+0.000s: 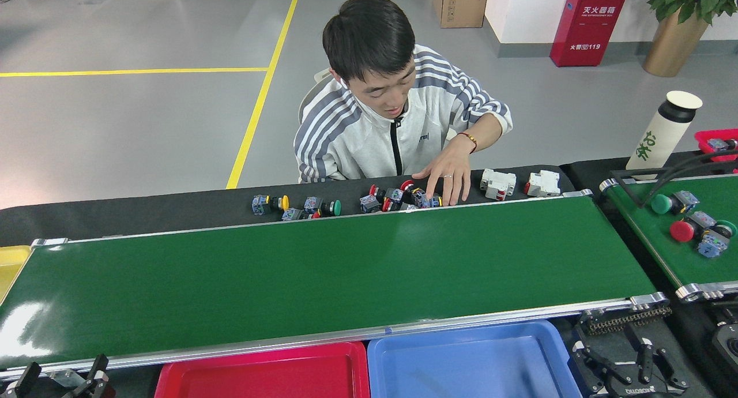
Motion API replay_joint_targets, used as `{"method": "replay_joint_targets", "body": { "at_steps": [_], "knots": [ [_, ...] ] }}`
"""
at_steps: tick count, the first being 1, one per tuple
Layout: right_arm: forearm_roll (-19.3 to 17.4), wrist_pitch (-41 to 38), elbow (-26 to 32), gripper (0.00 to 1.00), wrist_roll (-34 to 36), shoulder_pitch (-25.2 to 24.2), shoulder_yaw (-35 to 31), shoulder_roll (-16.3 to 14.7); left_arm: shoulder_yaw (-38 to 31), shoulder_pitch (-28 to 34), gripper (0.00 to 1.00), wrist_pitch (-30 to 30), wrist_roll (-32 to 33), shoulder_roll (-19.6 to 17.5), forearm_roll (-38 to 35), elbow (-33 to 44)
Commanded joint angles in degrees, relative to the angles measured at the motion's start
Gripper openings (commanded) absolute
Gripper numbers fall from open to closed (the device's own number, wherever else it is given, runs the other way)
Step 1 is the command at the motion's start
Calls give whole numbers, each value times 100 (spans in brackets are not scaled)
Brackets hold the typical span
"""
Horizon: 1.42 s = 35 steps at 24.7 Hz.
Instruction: Pick switch part from conveyor to tray
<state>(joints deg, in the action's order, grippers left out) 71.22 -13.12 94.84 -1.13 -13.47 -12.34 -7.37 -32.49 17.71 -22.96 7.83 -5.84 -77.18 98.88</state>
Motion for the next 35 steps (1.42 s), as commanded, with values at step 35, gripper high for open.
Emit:
{"method": "replay_joint_targets", "body": {
  "at_steps": [35],
  "knots": [
    [-11, 55, -669, 90, -300, 899, 39, -54, -223, -75, 100, -7, -53, -137, 62, 96]
  ]
}}
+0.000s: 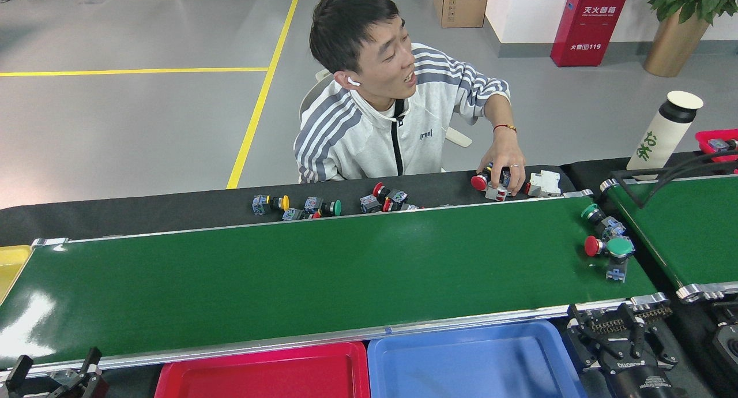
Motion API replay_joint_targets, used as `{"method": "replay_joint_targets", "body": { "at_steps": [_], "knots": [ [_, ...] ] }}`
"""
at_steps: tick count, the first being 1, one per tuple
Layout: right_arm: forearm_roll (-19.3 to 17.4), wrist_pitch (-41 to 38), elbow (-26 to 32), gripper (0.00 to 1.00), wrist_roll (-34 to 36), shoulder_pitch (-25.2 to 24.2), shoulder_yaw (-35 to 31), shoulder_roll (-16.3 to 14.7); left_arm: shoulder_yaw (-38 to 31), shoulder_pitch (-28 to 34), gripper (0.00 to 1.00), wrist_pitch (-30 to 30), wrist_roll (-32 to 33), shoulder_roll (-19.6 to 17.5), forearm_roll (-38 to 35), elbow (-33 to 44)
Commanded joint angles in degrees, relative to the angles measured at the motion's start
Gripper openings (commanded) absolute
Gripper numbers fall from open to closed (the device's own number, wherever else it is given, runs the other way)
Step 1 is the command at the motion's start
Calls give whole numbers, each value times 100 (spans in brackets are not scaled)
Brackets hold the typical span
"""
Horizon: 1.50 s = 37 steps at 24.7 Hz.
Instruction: Pick switch part from conveyor to tray
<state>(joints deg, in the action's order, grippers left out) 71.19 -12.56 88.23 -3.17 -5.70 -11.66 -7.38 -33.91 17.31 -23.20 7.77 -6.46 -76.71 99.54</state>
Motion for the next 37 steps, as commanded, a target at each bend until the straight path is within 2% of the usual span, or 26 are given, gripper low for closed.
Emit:
{"method": "replay_joint_targets", "body": {
  "at_steps": [1, 6, 14, 22, 24, 25, 26, 28, 29, 30, 33, 37],
  "knots": [
    [-8, -1, -78, 90, -175, 200, -29, -53, -108, -26, 100, 18, -47, -75, 16, 30],
    [9, 8, -421, 90, -281, 622, -29, -53, -99, -52, 100, 9, -47, -84, 25, -23],
    [9, 78, -658, 89, -299, 772, -29, -53, 68, -211, 100, 18, -47, 31, 16, 48],
    [18, 316, -1273, 83, -466, 1484, 384, -18, 112, -176, 100, 18, -47, 4, 16, -49],
    [9, 342, -1379, 75, -466, 1519, 436, -18, 103, -193, 100, 9, -47, 4, 25, -14],
    [9, 333, -1440, 64, -466, 1545, 454, -18, 103, -202, 100, 9, -47, 4, 34, -14],
    [-17, 316, -1467, 51, -466, 1563, 498, -26, 86, -184, 100, 9, -47, 4, 43, -14],
    [-35, 289, -1484, 14, -457, 1589, 586, -35, 95, -167, 100, 9, -47, 4, 43, -49],
    [-44, 280, -1484, 6, -457, 1598, 621, -35, 95, -167, 100, 9, -47, 13, 43, -40],
    [-44, 254, -1467, 2, -457, 1589, 647, -26, 95, -167, 100, 9, -47, 22, 43, -14],
    [-44, 96, -1423, 1, -457, 1589, 656, -26, 95, -167, 100, 18, -47, 83, 34, 48],
    [-52, -598, -904, 1, -422, 1536, 674, 18, 112, -158, 100, 18, -47, 136, 34, 74]
  ]
}}
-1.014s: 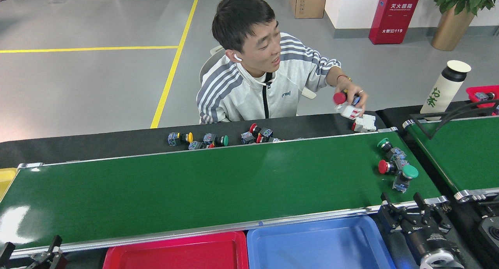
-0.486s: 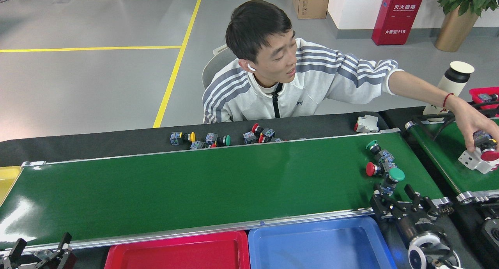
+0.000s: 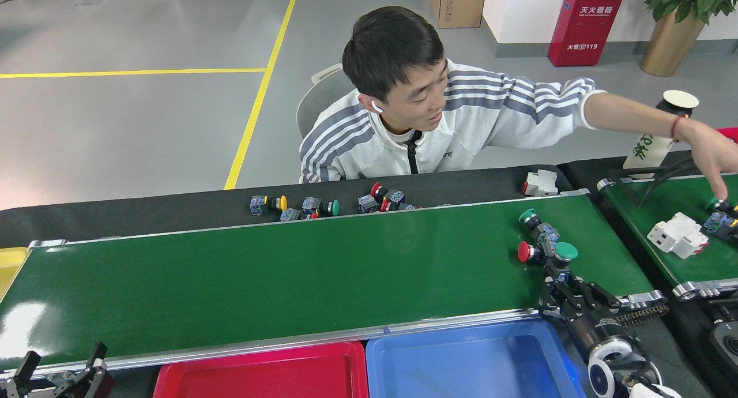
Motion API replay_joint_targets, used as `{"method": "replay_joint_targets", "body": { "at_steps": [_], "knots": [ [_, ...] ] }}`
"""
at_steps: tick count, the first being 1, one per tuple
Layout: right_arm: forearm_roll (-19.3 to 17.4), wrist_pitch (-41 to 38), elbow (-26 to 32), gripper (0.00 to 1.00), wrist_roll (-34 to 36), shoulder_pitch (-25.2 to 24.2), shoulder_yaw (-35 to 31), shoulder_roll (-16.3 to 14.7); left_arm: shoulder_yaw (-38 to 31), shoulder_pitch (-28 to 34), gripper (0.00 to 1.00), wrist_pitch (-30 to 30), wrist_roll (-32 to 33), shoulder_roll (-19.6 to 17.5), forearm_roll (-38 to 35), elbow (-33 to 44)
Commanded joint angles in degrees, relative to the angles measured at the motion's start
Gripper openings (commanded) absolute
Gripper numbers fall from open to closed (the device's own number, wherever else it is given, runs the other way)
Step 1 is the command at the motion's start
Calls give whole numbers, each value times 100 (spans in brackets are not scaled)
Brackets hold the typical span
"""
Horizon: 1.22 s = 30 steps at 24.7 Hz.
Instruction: Pick switch part from conveyor to tray
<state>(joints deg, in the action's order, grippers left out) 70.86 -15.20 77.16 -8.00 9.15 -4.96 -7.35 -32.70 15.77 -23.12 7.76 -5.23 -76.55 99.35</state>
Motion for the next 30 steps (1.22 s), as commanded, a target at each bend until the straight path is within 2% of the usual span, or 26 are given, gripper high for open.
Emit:
{"method": "replay_joint_targets", "body": {
  "at_steps": [1, 5, 7, 9, 10, 11, 12, 13, 17, 28, 29, 30],
  "knots": [
    [-20, -704, 334, 1, 71, 52, 83, 129, -17, -3, 100, 9, -47, 48, 17, 111],
    [-11, -2575, 747, 1, 71, 78, 724, 752, -8, -3, 100, 9, -55, 83, 17, 84],
    [-2, -2980, 756, 1, 71, 175, 1418, 858, -8, -3, 100, 9, -55, 101, 17, 111],
    [15, -2980, 739, 3, 71, 281, 2096, 823, 1, -3, 100, 9, -55, 136, 17, 146],
    [42, -2980, 730, 13, 71, 281, 2509, 814, 1, -3, 100, 9, -47, 171, 9, 199],
    [59, -2980, 721, 43, 62, 281, 2825, 841, 1, -3, 100, 9, -47, 171, 0, 234],
    [94, -2980, 704, 95, 53, 289, 3098, 911, 36, -12, 100, 9, -47, 154, 0, 234],
    [112, -2980, 642, 100, 53, 289, 3230, 990, 54, -12, 100, 9, -47, 119, -9, 234],
    [130, -2980, 519, 100, 53, 289, 3291, 1087, 71, 102, 100, 9, -29, 136, -27, 234],
    [24, -2980, 466, 100, 27, 289, 2922, 1034, -52, 129, 100, 9, -47, 119, -18, 234],
    [33, -2980, 440, 99, 27, 289, 2948, 1043, -87, 129, 100, 18, -47, 136, -18, 216],
    [59, -2980, 396, 86, 27, 298, 2966, 1052, -122, 129, 100, 9, -55, 127, 0, 216]
  ]
}}
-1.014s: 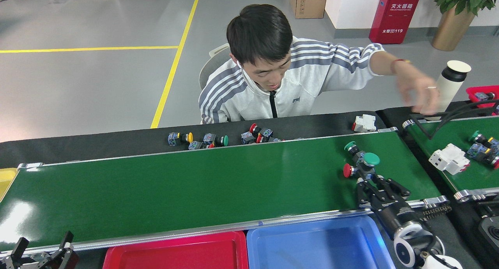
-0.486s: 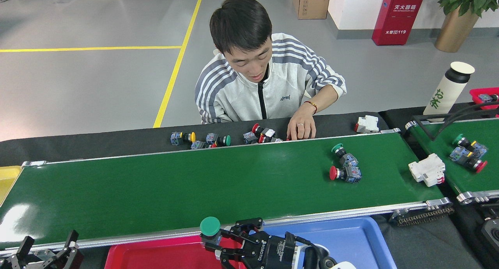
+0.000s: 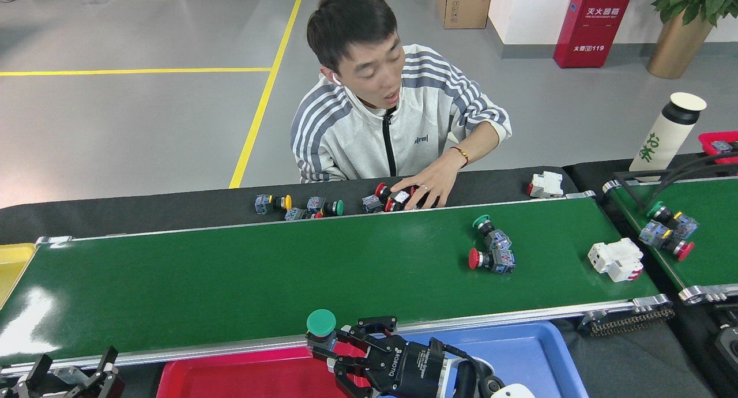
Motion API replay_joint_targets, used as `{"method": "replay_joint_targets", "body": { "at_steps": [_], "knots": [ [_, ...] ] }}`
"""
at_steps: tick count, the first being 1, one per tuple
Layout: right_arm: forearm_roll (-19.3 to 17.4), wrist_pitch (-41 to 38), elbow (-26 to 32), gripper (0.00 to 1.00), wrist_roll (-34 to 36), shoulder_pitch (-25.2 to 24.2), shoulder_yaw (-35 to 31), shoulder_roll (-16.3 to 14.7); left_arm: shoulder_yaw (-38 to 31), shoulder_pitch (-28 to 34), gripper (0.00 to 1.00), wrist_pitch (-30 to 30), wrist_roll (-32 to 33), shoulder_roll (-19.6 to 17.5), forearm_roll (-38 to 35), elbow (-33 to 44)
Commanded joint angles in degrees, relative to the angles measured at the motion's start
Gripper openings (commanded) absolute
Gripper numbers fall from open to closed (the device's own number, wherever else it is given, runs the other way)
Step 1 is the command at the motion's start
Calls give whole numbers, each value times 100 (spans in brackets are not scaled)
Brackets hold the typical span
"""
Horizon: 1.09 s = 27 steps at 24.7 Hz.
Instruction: Pick switch part from conveyor to tray
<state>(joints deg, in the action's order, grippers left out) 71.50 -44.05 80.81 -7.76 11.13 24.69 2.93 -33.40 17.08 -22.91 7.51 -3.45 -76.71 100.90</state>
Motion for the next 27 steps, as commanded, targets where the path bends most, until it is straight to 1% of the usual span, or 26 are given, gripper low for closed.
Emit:
{"method": "replay_joint_targets", "body": {
  "at_steps": [1, 2, 3, 4, 5, 6, 7, 11, 14, 16, 22, 24, 27],
  "knots": [
    [13, -95, 14, 59, -23, 126, 36, 33, -44, -12, 100, -12, -30, -33, 33, 79],
    [39, -95, -13, 20, -76, 162, 97, 33, -35, -20, 100, -12, -30, -24, 42, 79],
    [39, -95, -48, 2, -129, 232, 185, 24, 9, -29, 100, -20, -30, -16, 50, 88],
    [30, -95, -92, 1, -129, 302, 247, -2, 17, -29, 100, -20, -30, -24, 50, 88],
    [30, -95, -153, 4, -138, 355, 335, 24, 17, -29, 100, -12, -12, -24, 50, 88],
    [30, -95, -215, 37, -138, 399, 405, 68, 35, -29, 100, -12, 5, -24, 50, 88],
    [4, -95, -250, 100, -138, 417, 431, 138, 35, -47, 100, -12, 14, -24, 50, 88],
    [-14, -95, -259, 100, -138, 443, 431, 270, 52, -47, 100, -12, 84, -147, -37, 88],
    [-22, -95, -259, 100, -138, 443, 431, 279, 70, -20, 100, -12, 506, -341, -134, 88],
    [-31, -95, -259, 100, -138, 452, 423, 279, 96, -29, 100, -12, 691, -350, -143, 88],
    [-31, -95, -259, 100, -138, 452, 431, 279, 105, -29, 100, -20, 708, -367, -143, 88],
    [-31, -95, -259, 100, -147, 452, 431, 279, 88, -91, 100, -20, 691, -279, -143, 88],
    [-58, -95, -233, 100, -138, 434, 405, 279, 88, -117, 100, -20, 673, -262, -143, 88]
  ]
}}
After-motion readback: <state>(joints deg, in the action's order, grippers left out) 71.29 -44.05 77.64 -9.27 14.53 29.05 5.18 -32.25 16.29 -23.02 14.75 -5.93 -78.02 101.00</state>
